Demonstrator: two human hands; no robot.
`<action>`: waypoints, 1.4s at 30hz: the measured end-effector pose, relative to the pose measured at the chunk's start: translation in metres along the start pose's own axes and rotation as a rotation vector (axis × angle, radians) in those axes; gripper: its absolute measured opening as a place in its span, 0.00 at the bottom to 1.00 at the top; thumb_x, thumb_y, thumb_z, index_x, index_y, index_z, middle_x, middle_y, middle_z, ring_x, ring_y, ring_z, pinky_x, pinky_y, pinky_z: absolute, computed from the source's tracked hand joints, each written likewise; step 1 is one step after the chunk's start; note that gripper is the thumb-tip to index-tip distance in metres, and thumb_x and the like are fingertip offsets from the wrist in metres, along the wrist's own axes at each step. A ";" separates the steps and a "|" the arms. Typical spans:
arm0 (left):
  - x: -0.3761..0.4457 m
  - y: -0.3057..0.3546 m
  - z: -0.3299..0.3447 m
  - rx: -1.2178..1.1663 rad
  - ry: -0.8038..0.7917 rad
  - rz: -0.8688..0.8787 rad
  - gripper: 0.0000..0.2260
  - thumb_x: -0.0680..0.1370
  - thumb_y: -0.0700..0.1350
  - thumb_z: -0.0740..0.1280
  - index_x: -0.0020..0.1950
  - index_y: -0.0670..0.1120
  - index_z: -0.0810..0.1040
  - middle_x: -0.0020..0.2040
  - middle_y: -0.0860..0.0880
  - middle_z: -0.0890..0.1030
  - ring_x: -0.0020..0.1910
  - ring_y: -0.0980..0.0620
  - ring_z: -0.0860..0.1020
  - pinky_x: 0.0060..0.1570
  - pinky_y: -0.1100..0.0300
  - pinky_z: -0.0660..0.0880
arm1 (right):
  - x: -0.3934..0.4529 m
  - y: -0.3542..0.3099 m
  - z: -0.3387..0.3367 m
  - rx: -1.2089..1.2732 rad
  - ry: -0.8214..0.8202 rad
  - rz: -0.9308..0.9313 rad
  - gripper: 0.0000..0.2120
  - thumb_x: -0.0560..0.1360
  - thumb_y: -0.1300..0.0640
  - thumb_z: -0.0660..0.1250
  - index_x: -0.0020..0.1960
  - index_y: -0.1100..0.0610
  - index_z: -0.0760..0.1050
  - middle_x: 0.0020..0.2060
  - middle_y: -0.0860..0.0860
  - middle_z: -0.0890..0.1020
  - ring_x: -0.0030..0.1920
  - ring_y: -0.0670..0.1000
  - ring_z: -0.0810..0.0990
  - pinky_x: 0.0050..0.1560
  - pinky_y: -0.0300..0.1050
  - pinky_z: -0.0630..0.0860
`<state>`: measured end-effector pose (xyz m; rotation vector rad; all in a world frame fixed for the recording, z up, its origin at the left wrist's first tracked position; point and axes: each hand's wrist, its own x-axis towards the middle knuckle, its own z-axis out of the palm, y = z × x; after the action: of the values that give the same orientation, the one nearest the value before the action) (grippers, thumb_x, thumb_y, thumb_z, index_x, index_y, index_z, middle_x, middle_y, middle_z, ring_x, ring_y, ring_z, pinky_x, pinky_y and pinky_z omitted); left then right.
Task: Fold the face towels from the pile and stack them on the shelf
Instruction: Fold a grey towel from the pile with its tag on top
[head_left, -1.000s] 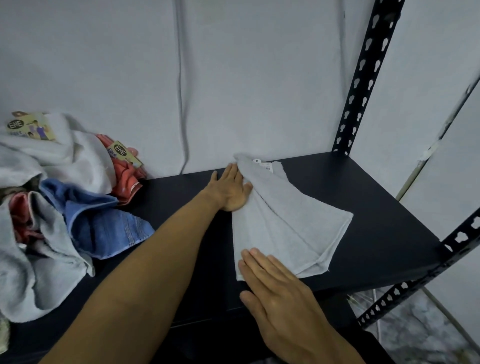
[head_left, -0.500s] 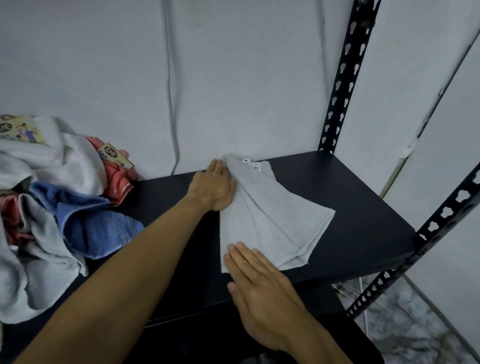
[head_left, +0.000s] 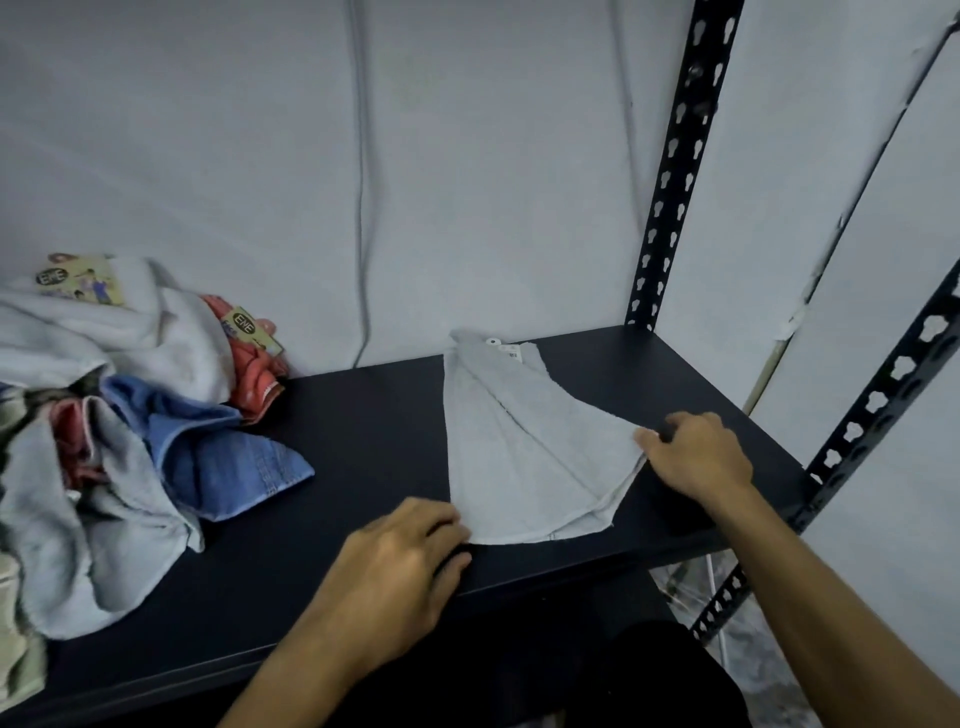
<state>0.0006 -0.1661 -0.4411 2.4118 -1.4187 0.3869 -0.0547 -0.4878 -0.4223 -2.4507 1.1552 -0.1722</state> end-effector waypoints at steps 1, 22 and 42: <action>-0.002 0.000 0.002 0.006 0.005 0.015 0.09 0.75 0.51 0.70 0.53 0.51 0.85 0.52 0.56 0.81 0.49 0.58 0.80 0.42 0.66 0.78 | 0.002 -0.002 0.001 -0.035 -0.013 0.002 0.24 0.77 0.42 0.61 0.67 0.55 0.73 0.65 0.57 0.72 0.64 0.61 0.71 0.56 0.55 0.73; -0.005 0.004 0.030 -0.011 0.170 -0.046 0.08 0.72 0.39 0.76 0.50 0.46 0.84 0.49 0.53 0.82 0.45 0.56 0.80 0.35 0.60 0.80 | -0.088 -0.075 0.007 0.576 0.218 -0.740 0.07 0.78 0.55 0.66 0.53 0.47 0.81 0.47 0.41 0.80 0.44 0.43 0.78 0.44 0.45 0.77; -0.017 0.003 0.042 -0.103 0.339 -0.092 0.09 0.73 0.39 0.75 0.52 0.45 0.85 0.50 0.53 0.84 0.49 0.58 0.81 0.44 0.63 0.80 | -0.111 -0.062 0.088 0.157 0.427 -1.096 0.07 0.74 0.56 0.66 0.45 0.52 0.83 0.38 0.42 0.82 0.38 0.47 0.77 0.33 0.38 0.74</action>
<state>-0.0072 -0.1714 -0.4858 2.1918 -1.1471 0.6482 -0.0577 -0.3400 -0.4675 -2.6749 -0.2121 -1.0755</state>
